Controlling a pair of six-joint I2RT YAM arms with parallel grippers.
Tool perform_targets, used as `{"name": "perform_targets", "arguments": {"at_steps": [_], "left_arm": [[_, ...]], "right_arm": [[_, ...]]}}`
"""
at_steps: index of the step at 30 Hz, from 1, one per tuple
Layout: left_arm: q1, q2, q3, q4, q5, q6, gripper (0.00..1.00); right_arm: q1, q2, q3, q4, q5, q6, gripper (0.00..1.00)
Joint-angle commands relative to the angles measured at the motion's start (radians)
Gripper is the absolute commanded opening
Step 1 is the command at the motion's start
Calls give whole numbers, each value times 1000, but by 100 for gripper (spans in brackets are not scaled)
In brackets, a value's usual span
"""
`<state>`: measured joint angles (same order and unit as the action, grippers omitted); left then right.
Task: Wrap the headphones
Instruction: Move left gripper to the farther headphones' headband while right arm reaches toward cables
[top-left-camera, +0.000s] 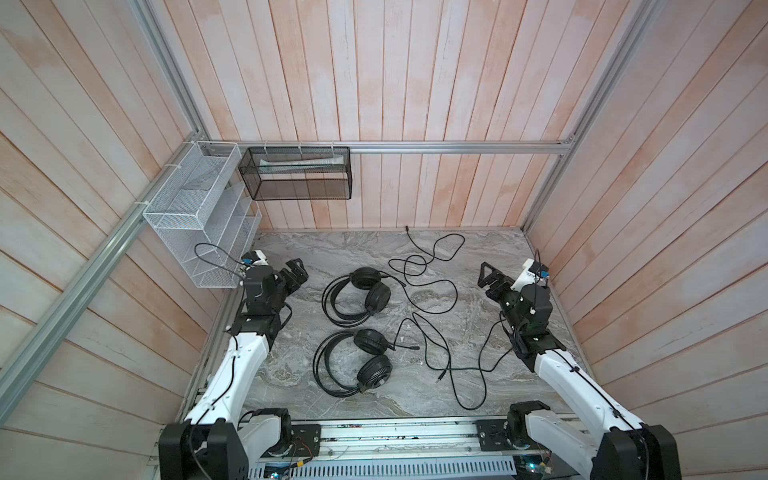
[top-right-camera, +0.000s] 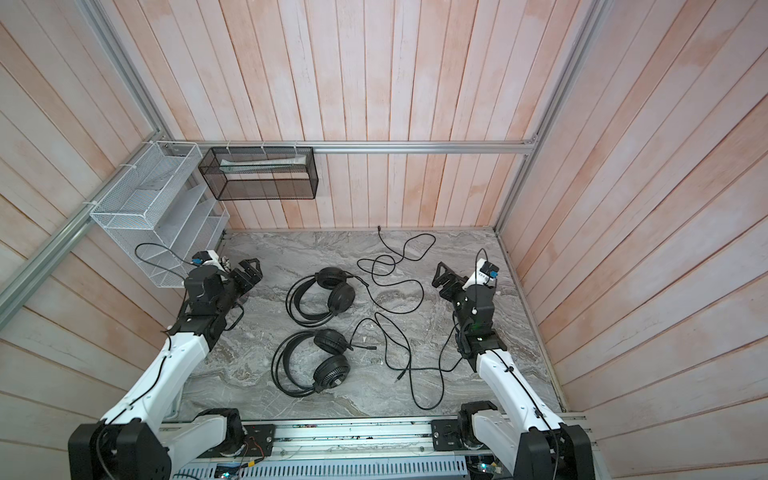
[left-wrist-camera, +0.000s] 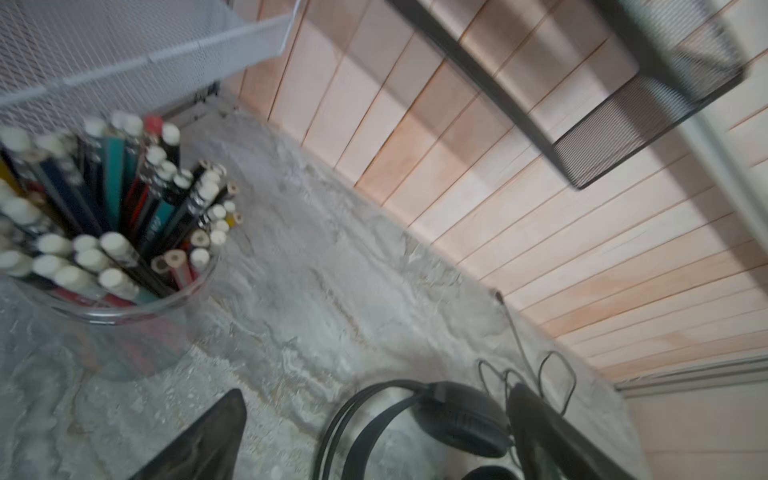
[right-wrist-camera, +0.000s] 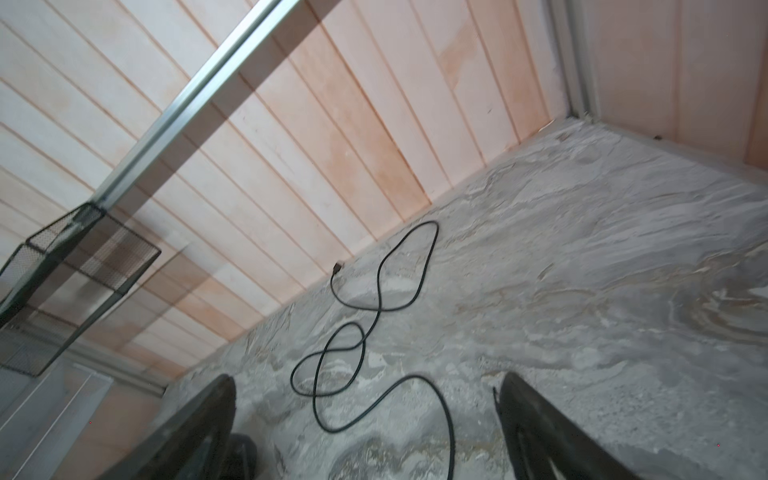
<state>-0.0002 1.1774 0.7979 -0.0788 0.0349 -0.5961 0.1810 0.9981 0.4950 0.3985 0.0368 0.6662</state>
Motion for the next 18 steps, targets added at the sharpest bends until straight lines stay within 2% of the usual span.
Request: {"name": "perform_targets", "arguments": {"at_steps": [1,3,9,11,13,14,18], "left_arm": [[-20,80,45,-157,65,79,99],[-30,136,75,-165,101,101,99],[-94,293,182,-238,116,186,99],[-140,352,220,-294,71,213,99],[-199,396,248,-334,-19,250,99],[-215,412,256,-347,-49,259,99],[-230,501,317,-427,-125,271,98]], "right_arm": [[60,0,-40,-16,-47,-12,99],[104,5,-63,10,-21,-16,99],[222,48,-99,52,63,-40,99],[244,61,-98,55,64,-40,99],[247,66,-92,60,61,-40,99],[281,65,-91,61,62,-42,99],[298,56,-89,61,69,-50,99]]}}
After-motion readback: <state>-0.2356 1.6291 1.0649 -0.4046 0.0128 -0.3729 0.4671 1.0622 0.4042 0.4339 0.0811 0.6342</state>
